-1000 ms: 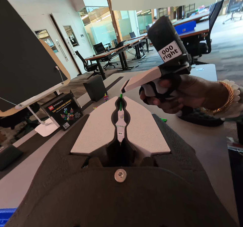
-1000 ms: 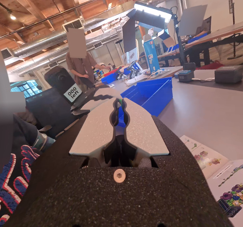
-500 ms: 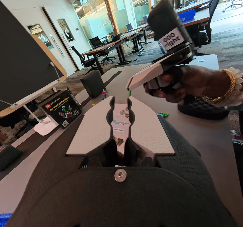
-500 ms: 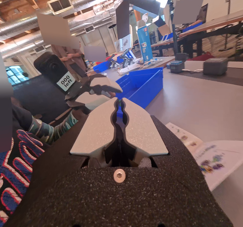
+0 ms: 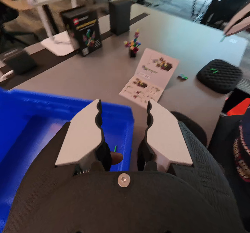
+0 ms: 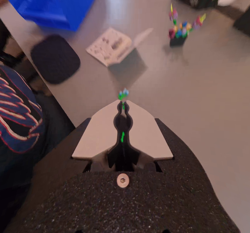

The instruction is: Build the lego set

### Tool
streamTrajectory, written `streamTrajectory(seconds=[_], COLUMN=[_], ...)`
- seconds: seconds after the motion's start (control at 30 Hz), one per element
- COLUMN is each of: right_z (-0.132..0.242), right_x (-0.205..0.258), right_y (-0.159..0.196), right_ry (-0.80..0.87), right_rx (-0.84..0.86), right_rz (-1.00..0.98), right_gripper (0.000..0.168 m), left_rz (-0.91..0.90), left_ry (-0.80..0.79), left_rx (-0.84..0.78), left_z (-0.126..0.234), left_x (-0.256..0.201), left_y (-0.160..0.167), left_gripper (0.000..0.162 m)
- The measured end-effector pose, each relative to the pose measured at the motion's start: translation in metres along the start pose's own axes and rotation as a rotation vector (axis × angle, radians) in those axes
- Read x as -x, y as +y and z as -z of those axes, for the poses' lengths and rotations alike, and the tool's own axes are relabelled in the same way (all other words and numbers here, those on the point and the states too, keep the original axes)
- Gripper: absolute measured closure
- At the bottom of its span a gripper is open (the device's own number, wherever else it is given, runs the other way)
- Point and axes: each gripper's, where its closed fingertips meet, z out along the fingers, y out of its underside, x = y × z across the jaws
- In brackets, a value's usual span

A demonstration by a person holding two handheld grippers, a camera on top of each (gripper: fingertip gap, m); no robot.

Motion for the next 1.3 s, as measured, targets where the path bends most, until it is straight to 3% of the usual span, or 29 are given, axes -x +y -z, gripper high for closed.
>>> streamTrajectory(seconds=[0.2,0.4,0.53,0.8,1.0,1.3], right_z=[0.022,0.007,-0.003,-0.016,-0.018,-0.010], right_x=[-0.022,-0.008,-0.006,-0.007,-0.009,-0.007], right_y=[0.071,0.120,0.134,0.139,0.120,0.014], right_ry=[0.085,-0.038,-0.070,-0.078,-0.068,-0.048], right_rx=[0.382,0.638,0.714,0.696,0.558,-0.149], right_rz=[-0.082,-0.175,-0.226,-0.246,-0.219,0.078], right_gripper=[0.164,0.164,0.165,0.161,0.151,0.117], left_rz=[0.004,-0.015,-0.009,-0.024,-0.030,-0.022], left_ry=[-0.147,-0.176,-0.176,-0.184,-0.172,-0.127], left_rx=[0.134,0.220,0.233,0.252,0.272,0.392], left_z=[0.033,0.037,0.036,0.036,0.031,0.031], left_x=[0.035,0.037,0.038,0.044,0.046,0.060], left_y=[0.023,0.041,0.045,0.043,0.045,0.062], left_gripper=[0.098,0.097,0.097,0.098,0.098,0.110])
